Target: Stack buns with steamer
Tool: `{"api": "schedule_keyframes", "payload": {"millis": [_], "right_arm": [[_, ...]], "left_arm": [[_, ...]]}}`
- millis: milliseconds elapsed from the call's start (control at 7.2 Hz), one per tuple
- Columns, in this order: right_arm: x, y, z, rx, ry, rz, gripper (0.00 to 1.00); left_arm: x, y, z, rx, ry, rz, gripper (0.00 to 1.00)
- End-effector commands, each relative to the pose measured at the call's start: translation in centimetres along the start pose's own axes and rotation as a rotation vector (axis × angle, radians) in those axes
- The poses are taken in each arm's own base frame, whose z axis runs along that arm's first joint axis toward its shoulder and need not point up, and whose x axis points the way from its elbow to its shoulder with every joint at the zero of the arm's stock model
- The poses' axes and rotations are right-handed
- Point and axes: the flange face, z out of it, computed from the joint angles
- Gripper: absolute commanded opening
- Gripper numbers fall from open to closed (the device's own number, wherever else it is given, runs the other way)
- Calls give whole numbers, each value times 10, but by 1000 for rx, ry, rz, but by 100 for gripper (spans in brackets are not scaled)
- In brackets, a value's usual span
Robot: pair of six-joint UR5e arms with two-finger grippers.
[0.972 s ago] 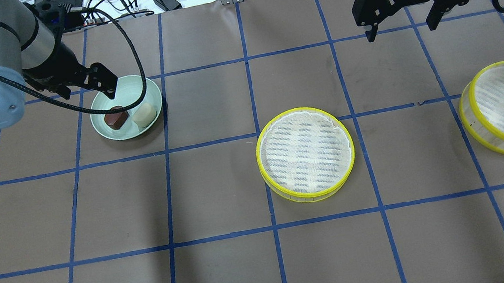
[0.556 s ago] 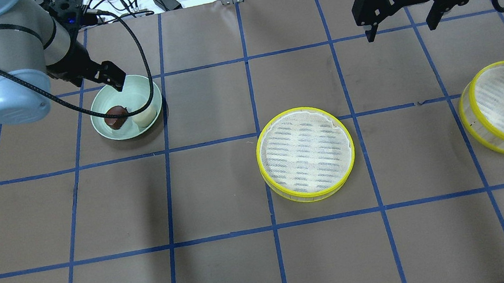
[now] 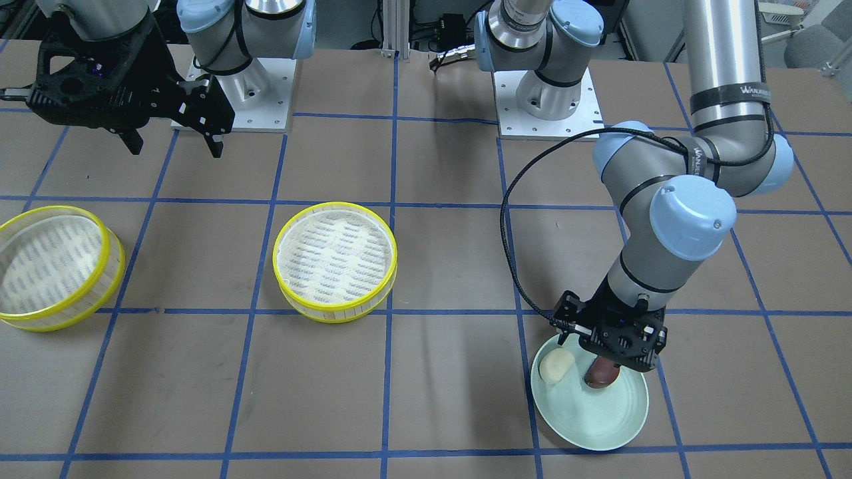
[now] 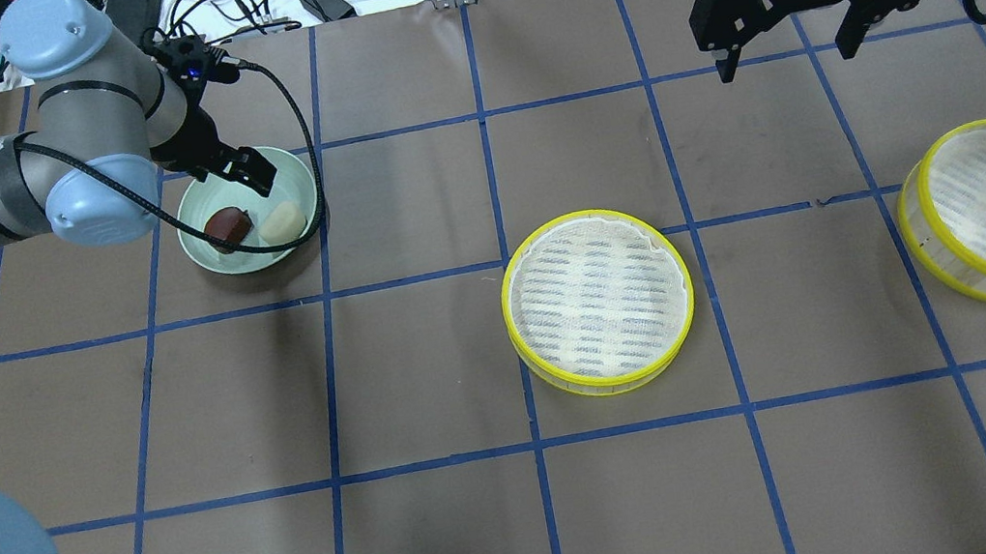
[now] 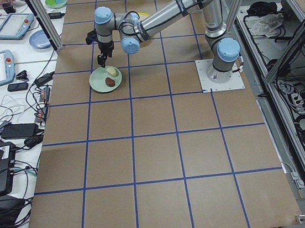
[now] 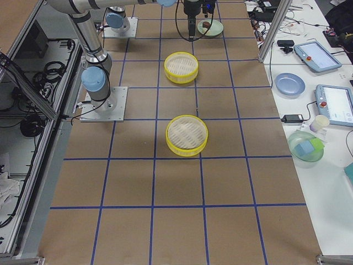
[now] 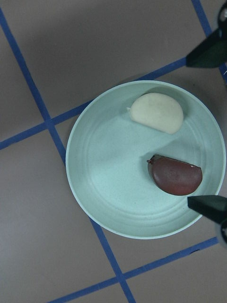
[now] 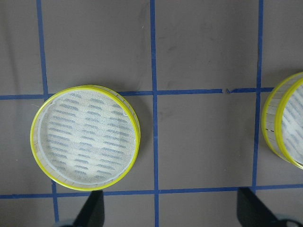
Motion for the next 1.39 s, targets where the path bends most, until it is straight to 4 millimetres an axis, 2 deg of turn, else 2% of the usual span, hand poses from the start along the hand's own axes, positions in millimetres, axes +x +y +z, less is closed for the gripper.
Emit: {"api": "schedule_keyframes", "payload": {"millis": [0, 278, 417, 556, 694, 972, 1111, 1250], "right_arm": [[1, 0, -1, 4, 5, 1, 100], [1, 0, -1, 4, 7, 1, 100], [1, 0, -1, 6, 12, 1, 100], [1, 0, -1, 4, 10, 1, 100], [1, 0, -1, 4, 12, 1, 100], [1, -1, 0, 3, 12, 1, 100], [1, -1, 0, 3, 12, -1, 100], [1, 0, -1, 4, 12, 1, 100]], "left_arm": [[1, -1, 41, -33, 63, 40, 82], [-1, 0, 62, -57, 78, 63, 75], [-1, 1, 71, -69, 88, 62, 65], [-2, 1, 71, -70, 86, 63, 44], [-6, 1, 71, -69, 84, 59, 27], [-26, 8, 67, -57, 84, 27, 6], [-23, 4, 61, -19, 123, 12, 0], [-21, 2, 55, -6, 126, 9, 0]]}}
